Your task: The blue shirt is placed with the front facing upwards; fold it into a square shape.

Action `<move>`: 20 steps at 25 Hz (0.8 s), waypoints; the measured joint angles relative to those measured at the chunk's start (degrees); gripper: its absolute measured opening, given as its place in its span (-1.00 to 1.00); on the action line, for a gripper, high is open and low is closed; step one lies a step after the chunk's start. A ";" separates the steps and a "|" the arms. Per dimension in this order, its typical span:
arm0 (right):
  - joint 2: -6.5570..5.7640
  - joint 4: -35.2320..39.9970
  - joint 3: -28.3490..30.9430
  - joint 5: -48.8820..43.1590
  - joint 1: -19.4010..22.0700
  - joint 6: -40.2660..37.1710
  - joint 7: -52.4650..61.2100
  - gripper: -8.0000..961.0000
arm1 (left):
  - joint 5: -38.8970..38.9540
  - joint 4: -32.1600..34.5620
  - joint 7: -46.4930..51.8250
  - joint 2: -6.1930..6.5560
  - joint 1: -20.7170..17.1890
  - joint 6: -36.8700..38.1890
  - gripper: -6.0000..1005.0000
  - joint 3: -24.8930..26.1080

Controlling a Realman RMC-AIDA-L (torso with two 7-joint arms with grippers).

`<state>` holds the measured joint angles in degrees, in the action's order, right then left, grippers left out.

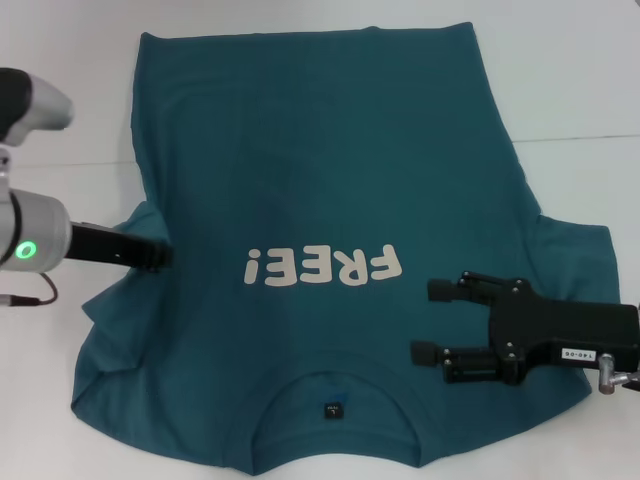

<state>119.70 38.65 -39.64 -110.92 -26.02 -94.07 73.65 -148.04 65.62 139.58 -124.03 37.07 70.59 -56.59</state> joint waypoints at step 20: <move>-0.03 -0.06 0.01 0.00 0.05 0.21 0.00 0.97 | 7.30 -5.43 1.88 -0.53 -0.45 -10.80 -0.44 -10.97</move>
<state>119.66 38.58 -39.63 -110.92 -25.97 -93.86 73.65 -140.74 60.19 141.46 -124.55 36.62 59.79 -67.56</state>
